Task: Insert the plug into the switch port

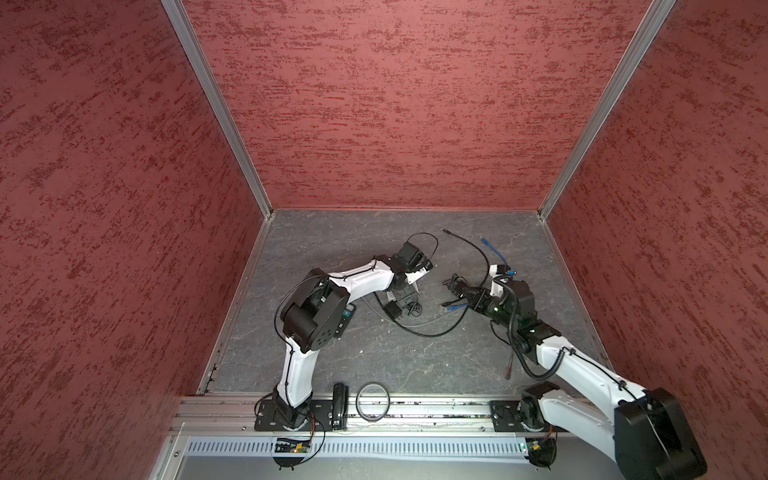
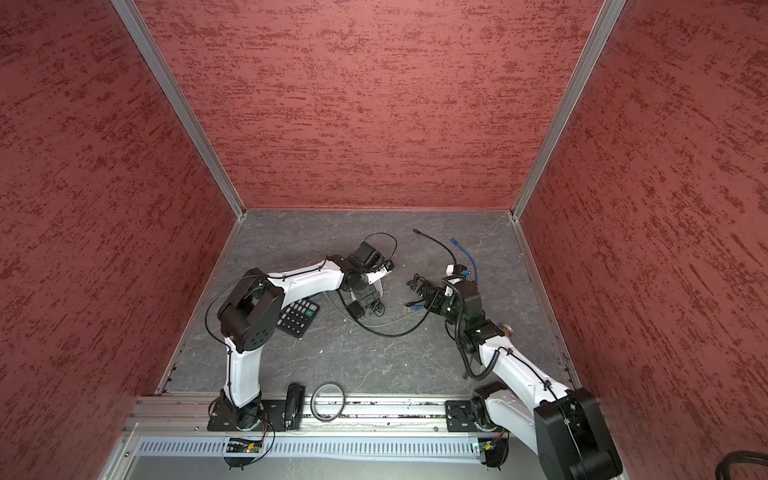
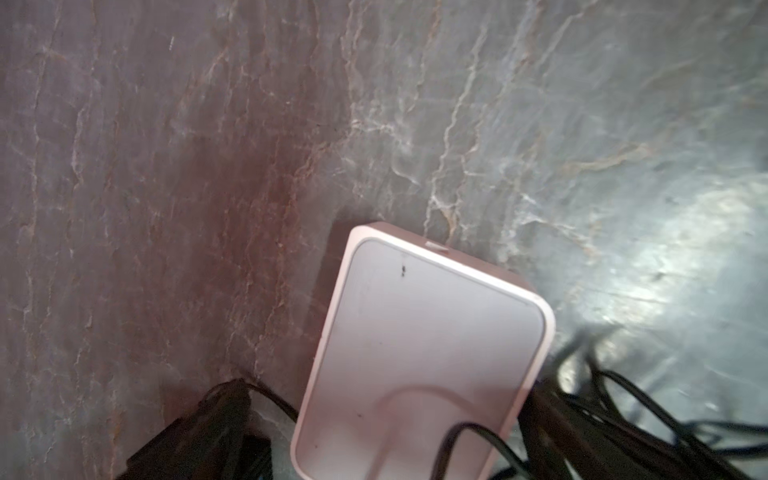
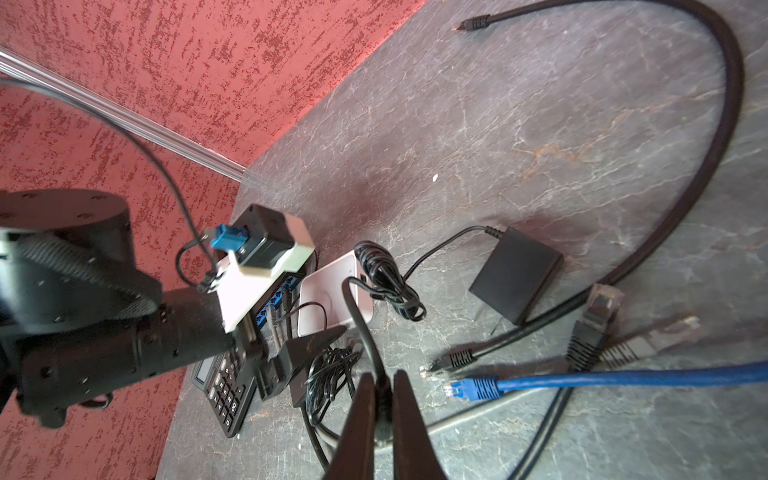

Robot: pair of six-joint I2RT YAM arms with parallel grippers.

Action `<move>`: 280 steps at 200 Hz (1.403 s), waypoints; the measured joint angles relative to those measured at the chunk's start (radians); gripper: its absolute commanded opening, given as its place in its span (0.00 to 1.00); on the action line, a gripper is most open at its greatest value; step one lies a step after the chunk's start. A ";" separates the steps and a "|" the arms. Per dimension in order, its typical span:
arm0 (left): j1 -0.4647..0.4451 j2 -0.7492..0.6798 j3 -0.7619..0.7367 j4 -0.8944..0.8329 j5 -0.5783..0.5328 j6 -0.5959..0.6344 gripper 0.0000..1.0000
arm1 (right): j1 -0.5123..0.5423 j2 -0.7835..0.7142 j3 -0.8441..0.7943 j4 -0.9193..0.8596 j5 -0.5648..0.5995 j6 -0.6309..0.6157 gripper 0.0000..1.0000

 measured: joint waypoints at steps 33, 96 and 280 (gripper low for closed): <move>0.025 0.074 0.099 -0.021 -0.033 -0.024 1.00 | 0.000 0.004 0.000 0.000 0.000 0.000 0.07; 0.040 0.148 0.219 -0.099 -0.049 -0.076 1.00 | 0.000 0.010 0.000 0.003 -0.003 0.000 0.07; 0.093 0.168 0.259 -0.312 0.172 -0.220 0.55 | 0.000 0.023 0.000 0.015 -0.003 0.000 0.07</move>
